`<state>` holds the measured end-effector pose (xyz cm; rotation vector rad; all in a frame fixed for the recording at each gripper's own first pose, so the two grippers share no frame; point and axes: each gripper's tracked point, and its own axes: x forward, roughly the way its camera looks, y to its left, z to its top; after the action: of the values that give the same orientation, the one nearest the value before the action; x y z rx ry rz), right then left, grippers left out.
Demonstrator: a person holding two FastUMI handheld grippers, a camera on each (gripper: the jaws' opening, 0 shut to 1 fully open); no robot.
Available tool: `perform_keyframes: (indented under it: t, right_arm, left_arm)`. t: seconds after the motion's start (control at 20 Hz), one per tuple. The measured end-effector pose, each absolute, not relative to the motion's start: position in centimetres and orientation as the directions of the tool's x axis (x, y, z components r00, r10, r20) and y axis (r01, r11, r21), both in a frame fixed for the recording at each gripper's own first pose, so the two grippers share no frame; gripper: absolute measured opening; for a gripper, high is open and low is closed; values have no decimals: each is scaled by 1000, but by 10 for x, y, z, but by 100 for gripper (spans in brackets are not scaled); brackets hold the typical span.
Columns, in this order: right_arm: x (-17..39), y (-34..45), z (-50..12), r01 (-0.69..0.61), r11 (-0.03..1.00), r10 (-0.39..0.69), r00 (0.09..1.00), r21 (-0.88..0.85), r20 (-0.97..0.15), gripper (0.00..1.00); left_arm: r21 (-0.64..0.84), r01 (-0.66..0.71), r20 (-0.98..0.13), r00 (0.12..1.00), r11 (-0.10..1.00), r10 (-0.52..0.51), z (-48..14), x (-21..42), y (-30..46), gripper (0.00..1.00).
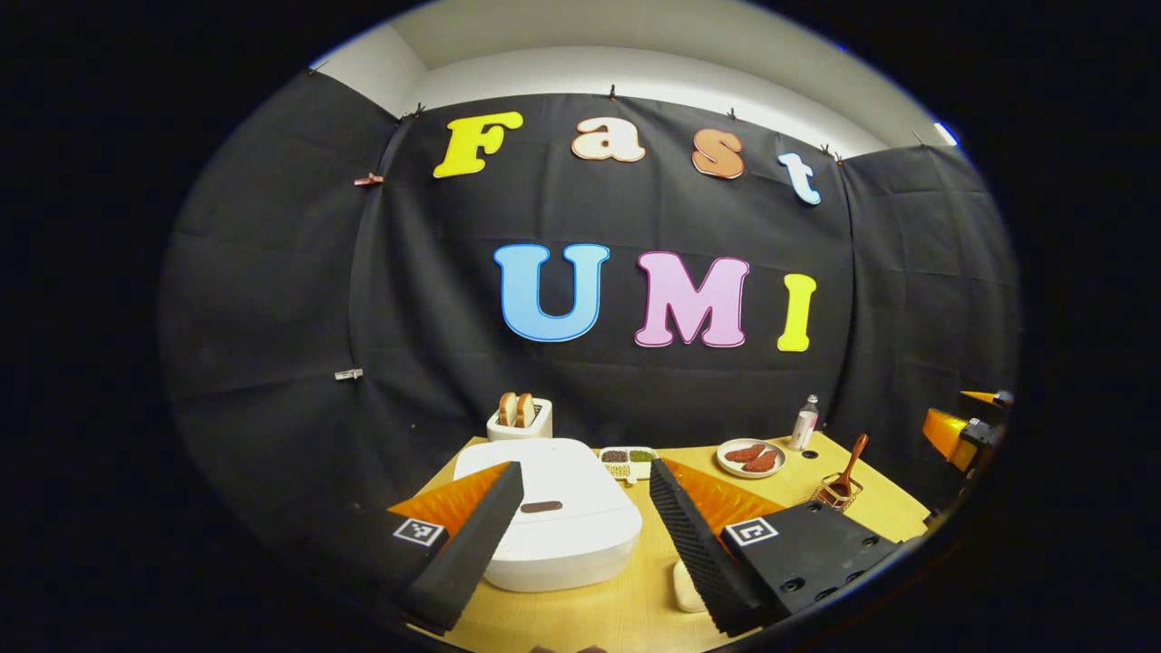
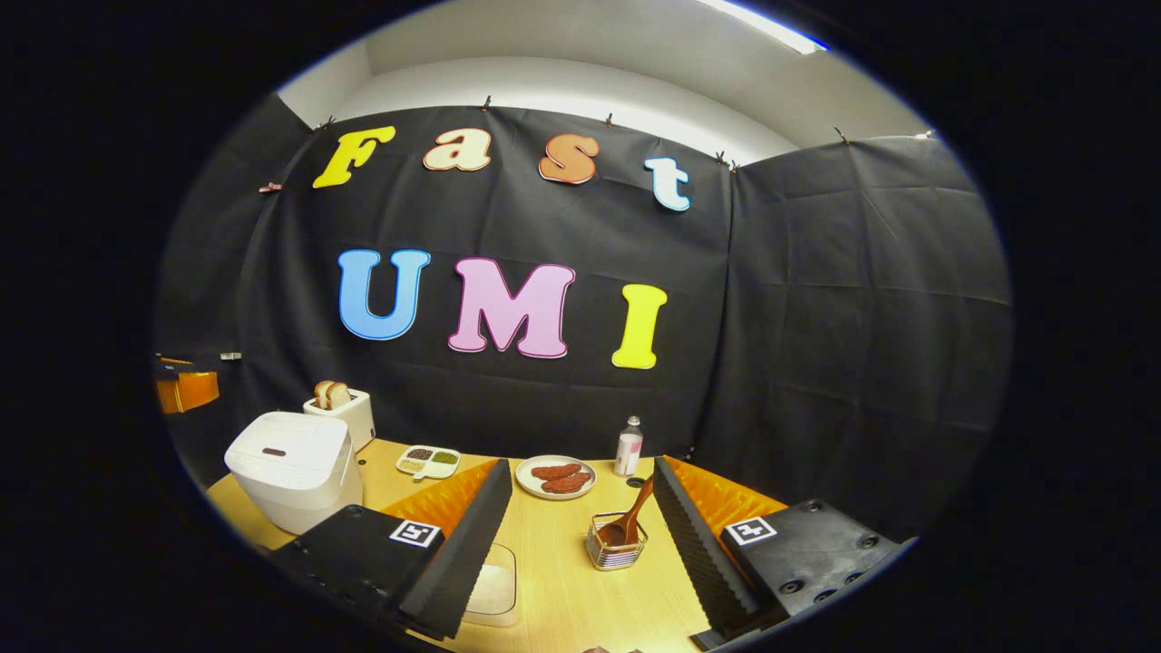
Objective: Close the left gripper, press the button to open the rice cooker; take a wooden spoon from the chopstick holder with the right hand, scoop a spoonful of rice and pour it into the rice cooker, then put the wooden spoon back into the chopstick holder.
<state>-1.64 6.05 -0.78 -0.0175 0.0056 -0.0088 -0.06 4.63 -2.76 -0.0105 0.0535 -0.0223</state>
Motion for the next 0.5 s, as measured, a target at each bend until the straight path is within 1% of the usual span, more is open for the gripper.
perform_keyframes:
  t: [0.1, 0.3, 0.5]
  right_arm:
    - [-10, 55, -7, 0, 1000, 0, 1000, -12, 2, 98]
    - [-6, 48, -13, -25, 999, 25, 1000, -30, -10, 98]
    - [-4, 37, -19, -30, 999, 29, 999, -28, -29, 98]
  left_arm:
    - [-4, 6, -56, 998, 1000, -6, -29, -2, 48, 96]
    - [-30, -33, -96, 995, 999, 30, -41, 5, 55, 97]
    - [-8, -76, -111, 991, 997, 74, -41, 21, 74, 96]
